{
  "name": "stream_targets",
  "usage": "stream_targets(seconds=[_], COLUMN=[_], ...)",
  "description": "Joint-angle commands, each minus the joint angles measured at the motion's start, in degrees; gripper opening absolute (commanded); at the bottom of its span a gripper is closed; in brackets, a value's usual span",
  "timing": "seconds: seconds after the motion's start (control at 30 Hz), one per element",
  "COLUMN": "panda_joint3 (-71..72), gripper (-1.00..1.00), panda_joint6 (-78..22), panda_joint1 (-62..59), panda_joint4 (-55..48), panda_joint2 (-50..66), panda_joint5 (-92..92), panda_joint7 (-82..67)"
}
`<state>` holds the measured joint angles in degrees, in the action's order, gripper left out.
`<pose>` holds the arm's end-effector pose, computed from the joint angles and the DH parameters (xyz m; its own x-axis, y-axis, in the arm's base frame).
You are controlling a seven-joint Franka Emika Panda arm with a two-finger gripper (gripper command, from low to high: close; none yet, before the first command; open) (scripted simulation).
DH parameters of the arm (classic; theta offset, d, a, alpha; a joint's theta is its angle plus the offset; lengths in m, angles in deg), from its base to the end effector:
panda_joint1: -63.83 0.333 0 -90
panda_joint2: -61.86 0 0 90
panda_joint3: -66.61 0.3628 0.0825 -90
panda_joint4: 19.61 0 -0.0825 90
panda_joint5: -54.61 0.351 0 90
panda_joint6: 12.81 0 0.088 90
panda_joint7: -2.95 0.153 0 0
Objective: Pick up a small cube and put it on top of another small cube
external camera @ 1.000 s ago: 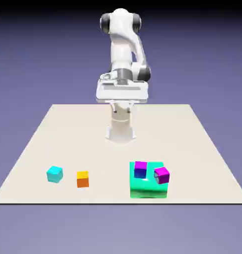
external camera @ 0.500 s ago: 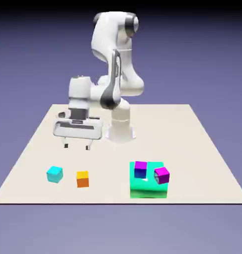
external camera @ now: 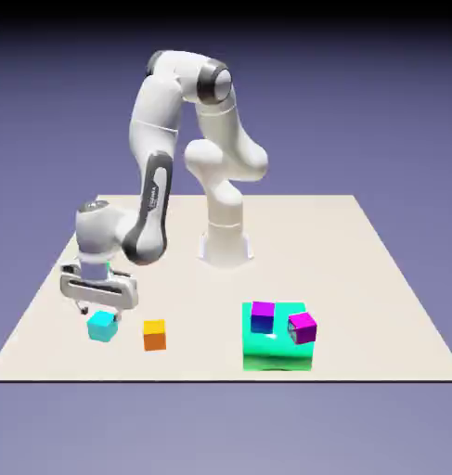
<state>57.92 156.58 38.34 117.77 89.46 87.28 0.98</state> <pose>0.3970 -0.3124 0.1555 0.4509 -0.8890 0.0804 -0.8860 -0.4567 -0.0804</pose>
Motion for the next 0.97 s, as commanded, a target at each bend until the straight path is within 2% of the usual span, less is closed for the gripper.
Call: stream_targets(seconds=[0.0, 0.27, 0.57, 0.83, 0.87, 0.93], panda_joint3=[0.0, -10.9, -15.3, -3.9, -3.9, -5.8], gripper=[-1.00, -1.00, -1.00, -1.00, 1.00, 1.00], panda_joint6=[0.0, -7.7, -11.7, -1.8, -1.8, -3.4], panda_joint1=[0.0, 8.9, 27.1, 18.7, 18.7, 20.1], panda_joint4=[0.0, 4.4, 12.9, 10.6, 10.6, 10.9], panda_joint2=[0.0, -11.6, -26.3, -13.3, -13.3, -15.4], panda_joint5=[0.0, -9.1, -27.1, -12.4, -12.4, -14.7], panda_joint7=[0.0, 7.5, 27.8, 16.7, 16.7, 18.5])
